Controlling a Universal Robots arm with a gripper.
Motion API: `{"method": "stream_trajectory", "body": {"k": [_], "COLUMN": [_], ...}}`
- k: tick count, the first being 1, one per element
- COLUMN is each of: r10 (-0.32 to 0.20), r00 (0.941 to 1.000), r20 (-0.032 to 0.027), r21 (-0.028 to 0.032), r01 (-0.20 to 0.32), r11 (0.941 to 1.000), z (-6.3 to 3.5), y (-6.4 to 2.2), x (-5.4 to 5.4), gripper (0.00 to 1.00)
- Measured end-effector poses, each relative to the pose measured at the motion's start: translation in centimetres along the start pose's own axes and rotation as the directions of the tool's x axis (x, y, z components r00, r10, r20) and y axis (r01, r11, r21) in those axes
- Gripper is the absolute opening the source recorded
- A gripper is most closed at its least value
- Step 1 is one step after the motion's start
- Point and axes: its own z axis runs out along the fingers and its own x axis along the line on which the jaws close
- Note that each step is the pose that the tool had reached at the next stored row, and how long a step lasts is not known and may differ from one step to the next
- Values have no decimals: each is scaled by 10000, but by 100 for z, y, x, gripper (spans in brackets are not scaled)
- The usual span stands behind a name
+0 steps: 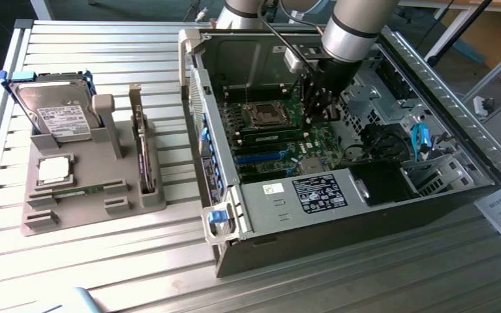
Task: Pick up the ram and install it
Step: 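Press down the ram until it locks into place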
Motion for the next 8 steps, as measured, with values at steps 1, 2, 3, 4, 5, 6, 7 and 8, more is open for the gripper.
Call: {"method": "stream_trajectory", "body": {"k": [1,2,3,4,5,6,7,8], "r10": [0,1,2,2,2,2,2,3], "r00": [10000,10000,10000,10000,10000,10000,10000,10000], "r20": [-2,-23,-38,-39,-35,-39,-39,-35], "r21": [0,9,19,19,30,31,31,35], "r01": [0,-1,-2,-2,-2,-2,-2,-3], "r11": [10000,10000,10000,10000,10000,10000,10000,10000], "z": [2,23,40,39,58,58,59,63], "y": [0,-1,-2,-2,-2,-2,-2,-3], "x": [0,-2,-2,-2,-3,-2,-2,-3], "gripper": [11,11,11,11,11,11,11,11]}}
